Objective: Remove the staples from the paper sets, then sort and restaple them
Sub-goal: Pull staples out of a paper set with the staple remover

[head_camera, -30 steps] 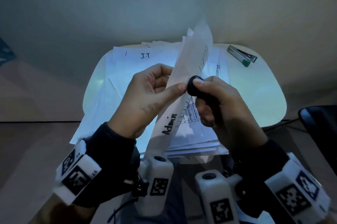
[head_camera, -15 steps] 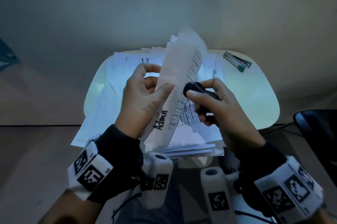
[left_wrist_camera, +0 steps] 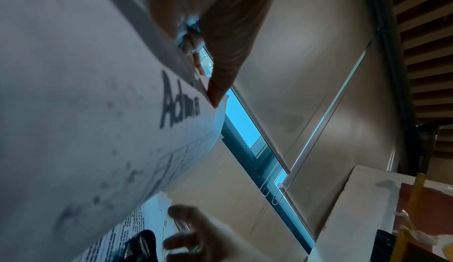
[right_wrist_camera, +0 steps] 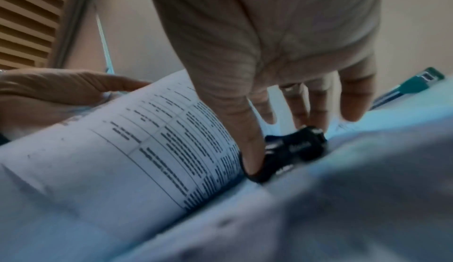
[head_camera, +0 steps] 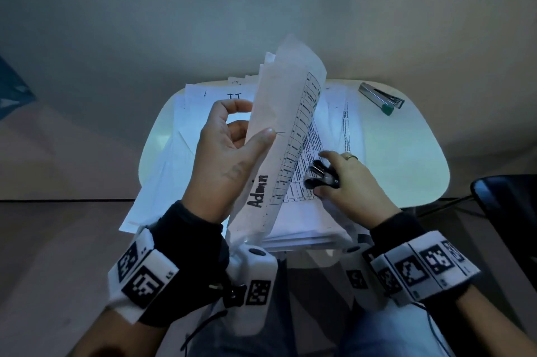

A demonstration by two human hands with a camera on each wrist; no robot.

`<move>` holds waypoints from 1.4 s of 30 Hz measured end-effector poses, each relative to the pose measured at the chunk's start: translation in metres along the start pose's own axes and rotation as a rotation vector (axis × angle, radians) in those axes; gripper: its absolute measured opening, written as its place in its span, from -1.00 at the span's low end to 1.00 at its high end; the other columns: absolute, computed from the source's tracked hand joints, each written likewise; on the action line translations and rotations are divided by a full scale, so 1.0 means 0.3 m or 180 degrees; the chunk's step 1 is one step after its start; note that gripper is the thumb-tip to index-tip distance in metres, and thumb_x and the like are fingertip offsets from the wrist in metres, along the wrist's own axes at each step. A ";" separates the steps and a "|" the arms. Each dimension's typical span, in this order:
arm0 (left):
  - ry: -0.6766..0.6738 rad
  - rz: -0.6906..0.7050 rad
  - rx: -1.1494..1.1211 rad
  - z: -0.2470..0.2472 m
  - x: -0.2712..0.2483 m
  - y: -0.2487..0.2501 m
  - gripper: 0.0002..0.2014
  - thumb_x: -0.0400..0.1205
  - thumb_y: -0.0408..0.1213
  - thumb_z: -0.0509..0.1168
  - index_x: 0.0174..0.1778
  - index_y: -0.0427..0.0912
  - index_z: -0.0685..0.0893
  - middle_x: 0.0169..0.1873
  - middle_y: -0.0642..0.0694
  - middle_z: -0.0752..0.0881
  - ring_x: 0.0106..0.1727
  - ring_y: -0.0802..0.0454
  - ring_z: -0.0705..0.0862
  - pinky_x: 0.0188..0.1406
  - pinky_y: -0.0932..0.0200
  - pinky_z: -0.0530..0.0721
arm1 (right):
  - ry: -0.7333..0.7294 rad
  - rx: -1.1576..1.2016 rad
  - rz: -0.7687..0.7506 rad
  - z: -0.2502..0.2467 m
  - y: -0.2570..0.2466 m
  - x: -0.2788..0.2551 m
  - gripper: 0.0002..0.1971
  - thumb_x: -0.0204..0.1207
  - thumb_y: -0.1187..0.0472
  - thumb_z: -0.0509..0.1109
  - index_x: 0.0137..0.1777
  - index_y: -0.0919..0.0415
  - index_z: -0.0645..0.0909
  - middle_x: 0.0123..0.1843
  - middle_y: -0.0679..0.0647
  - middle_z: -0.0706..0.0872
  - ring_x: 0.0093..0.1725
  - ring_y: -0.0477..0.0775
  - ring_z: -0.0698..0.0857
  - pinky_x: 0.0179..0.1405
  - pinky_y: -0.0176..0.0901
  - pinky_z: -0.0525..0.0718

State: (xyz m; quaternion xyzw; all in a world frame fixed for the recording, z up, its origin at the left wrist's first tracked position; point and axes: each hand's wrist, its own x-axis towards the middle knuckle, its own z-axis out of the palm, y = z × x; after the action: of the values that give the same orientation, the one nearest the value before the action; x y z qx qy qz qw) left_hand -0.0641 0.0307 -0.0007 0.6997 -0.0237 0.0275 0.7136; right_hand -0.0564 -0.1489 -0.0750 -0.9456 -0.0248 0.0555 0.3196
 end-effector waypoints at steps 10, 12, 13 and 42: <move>-0.0016 -0.0064 0.0154 0.027 -0.004 0.003 -0.69 0.53 -0.43 0.37 0.11 -0.14 0.45 -0.20 -0.18 0.77 -0.30 0.05 0.76 -0.29 0.13 0.74 | 0.1737 0.0379 -0.1597 -0.103 -0.227 -0.065 -0.91 0.47 0.31 0.37 -0.08 0.28 0.66 -0.06 0.08 0.58 -0.27 -0.01 0.61 -0.28 -0.40 0.60; 0.0009 -0.0068 0.0131 0.031 -0.007 0.009 -0.70 0.52 -0.42 0.39 0.06 -0.10 0.47 -0.19 -0.23 0.77 -0.31 0.02 0.76 -0.31 0.14 0.73 | 0.1748 -0.0011 -0.1694 -0.103 -0.244 -0.057 -0.93 0.44 0.33 0.34 -0.17 0.32 0.65 -0.12 0.18 0.63 -0.32 0.20 0.63 -0.43 -0.04 0.67; 0.0026 -0.0067 0.0089 0.030 -0.007 0.011 -0.70 0.51 -0.43 0.40 0.04 -0.09 0.48 -0.20 -0.26 0.76 -0.31 0.00 0.76 -0.31 0.11 0.73 | 0.1777 -0.0179 -0.1709 -0.105 -0.246 -0.053 -0.94 0.43 0.34 0.35 -0.21 0.32 0.64 -0.16 0.20 0.64 -0.34 0.24 0.62 -0.47 0.00 0.66; -0.0147 -0.0170 0.0398 -0.014 0.061 0.020 -0.85 0.33 -0.27 0.39 -0.21 -0.16 0.66 -0.24 -0.21 0.72 -0.21 -0.09 0.65 -0.04 -0.01 0.64 | 0.0741 0.0380 0.0169 -0.186 0.020 0.073 -0.88 0.32 0.41 0.38 -0.38 0.22 0.64 -0.39 0.14 0.69 -0.19 0.23 0.72 -0.16 -0.01 0.70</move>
State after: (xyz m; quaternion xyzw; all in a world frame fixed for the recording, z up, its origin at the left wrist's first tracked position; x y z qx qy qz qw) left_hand -0.0462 0.0352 0.0066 0.7437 -0.0196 -0.0062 0.6682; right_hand -0.0277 -0.1854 -0.0364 -0.9253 0.0408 -0.0448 0.3745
